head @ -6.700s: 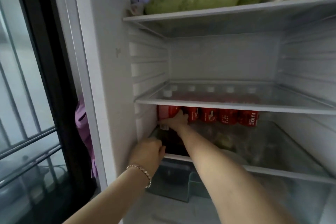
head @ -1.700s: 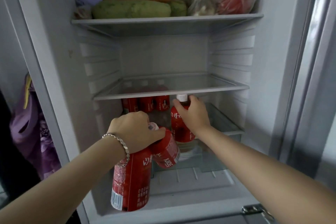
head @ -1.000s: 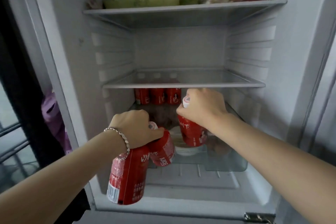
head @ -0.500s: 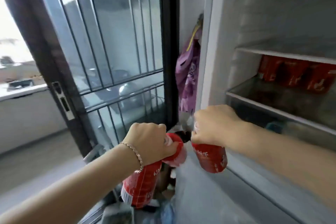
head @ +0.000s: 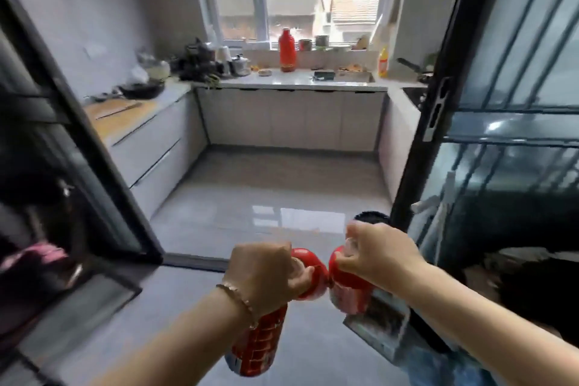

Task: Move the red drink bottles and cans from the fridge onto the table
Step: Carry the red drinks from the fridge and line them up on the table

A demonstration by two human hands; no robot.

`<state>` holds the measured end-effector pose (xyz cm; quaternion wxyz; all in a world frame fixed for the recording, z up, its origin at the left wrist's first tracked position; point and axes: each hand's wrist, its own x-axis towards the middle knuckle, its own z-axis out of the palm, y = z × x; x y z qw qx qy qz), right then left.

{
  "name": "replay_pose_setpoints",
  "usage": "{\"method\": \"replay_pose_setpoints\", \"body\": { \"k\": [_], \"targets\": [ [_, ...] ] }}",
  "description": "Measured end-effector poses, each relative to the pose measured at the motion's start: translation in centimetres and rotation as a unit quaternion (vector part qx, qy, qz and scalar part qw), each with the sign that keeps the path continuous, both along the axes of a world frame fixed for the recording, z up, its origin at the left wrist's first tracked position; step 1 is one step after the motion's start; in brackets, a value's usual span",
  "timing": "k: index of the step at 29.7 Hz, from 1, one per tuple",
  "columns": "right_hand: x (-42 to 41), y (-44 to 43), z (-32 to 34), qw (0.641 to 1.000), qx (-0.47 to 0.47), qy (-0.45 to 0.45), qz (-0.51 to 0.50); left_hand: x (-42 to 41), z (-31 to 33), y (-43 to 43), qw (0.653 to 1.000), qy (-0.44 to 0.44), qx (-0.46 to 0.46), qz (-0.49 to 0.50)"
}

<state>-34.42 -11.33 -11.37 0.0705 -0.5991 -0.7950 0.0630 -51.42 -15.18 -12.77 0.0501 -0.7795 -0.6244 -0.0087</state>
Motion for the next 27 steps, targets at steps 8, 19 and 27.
{"method": "replay_pose_setpoints", "body": {
  "k": [8, 19, 27],
  "targets": [
    [-27.2, -1.1, -3.6, 0.976, -0.113, 0.065, 0.176, -23.9, -4.7, -9.0, 0.952, -0.013, -0.027, 0.305],
    [-54.8, -2.5, -5.8, 0.900, -0.172, 0.029, 0.399, -43.7, -6.9, -17.0, 0.801, -0.083, -0.034, 0.591],
    [-72.5, -5.6, -5.0, 0.826, -0.165, 0.008, 0.540, -54.7, -6.2, -22.6, 0.664, -0.118, 0.010, 0.738]
  ]
}}
